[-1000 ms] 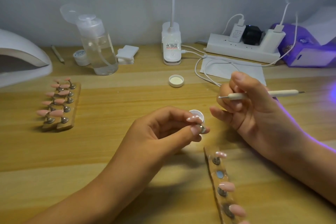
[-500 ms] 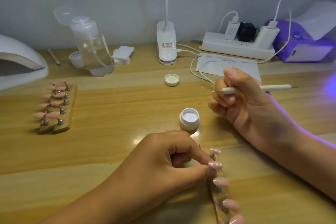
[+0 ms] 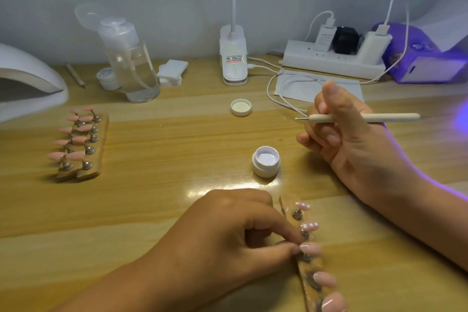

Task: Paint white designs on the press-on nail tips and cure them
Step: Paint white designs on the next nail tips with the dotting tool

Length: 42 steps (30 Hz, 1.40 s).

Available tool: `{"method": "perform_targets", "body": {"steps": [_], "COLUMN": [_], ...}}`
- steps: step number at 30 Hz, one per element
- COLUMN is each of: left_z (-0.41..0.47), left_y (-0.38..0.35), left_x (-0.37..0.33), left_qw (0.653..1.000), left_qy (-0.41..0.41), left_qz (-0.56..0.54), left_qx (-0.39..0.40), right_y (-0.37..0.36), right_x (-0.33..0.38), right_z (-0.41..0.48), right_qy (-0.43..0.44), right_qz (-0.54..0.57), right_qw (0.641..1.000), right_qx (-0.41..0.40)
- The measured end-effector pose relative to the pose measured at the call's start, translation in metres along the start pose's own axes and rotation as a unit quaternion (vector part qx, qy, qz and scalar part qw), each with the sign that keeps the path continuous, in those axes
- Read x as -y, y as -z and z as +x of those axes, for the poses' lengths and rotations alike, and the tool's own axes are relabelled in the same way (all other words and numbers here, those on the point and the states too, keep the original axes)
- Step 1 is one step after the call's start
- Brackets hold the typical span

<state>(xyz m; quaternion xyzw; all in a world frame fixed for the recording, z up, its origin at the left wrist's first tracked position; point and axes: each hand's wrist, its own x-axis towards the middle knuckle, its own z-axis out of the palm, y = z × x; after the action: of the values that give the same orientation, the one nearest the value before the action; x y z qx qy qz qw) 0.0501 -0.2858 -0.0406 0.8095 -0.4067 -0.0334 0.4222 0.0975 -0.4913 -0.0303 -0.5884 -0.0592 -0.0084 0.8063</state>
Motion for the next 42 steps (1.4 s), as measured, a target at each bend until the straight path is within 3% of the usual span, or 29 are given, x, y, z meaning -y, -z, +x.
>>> {"method": "perform_targets", "body": {"steps": [8, 14, 18, 21, 25, 32, 42], "left_z": [-0.002, -0.002, -0.002, 0.002, 0.011, 0.020, 0.020], "left_y": [-0.007, -0.009, -0.004, 0.002, 0.006, 0.013, 0.011], "left_x": [-0.004, -0.009, -0.014, -0.016, -0.004, 0.014, 0.016], "left_qw": [0.992, 0.966, 0.981, 0.983, 0.906, 0.856, 0.868], "left_qy": [-0.065, -0.156, -0.139, -0.057, 0.084, 0.198, 0.185], "left_qz": [0.102, 0.195, 0.093, -0.097, -0.329, -0.384, -0.372], "left_qx": [-0.024, -0.066, -0.102, -0.142, -0.252, -0.285, -0.270], "right_y": [0.005, -0.003, -0.004, -0.004, -0.007, -0.008, -0.009], "right_x": [-0.006, -0.004, -0.006, -0.008, -0.009, -0.010, -0.011], "right_z": [0.000, -0.008, -0.008, -0.008, -0.011, -0.012, -0.011], "right_qy": [0.067, 0.122, 0.123, 0.131, 0.155, 0.161, 0.141], "right_qz": [-0.122, -0.208, -0.203, -0.246, -0.277, -0.315, -0.366], "right_qw": [0.990, 0.970, 0.971, 0.958, 0.943, 0.929, 0.913], "right_qx": [0.026, 0.028, 0.027, 0.061, 0.100, 0.103, 0.117]}}
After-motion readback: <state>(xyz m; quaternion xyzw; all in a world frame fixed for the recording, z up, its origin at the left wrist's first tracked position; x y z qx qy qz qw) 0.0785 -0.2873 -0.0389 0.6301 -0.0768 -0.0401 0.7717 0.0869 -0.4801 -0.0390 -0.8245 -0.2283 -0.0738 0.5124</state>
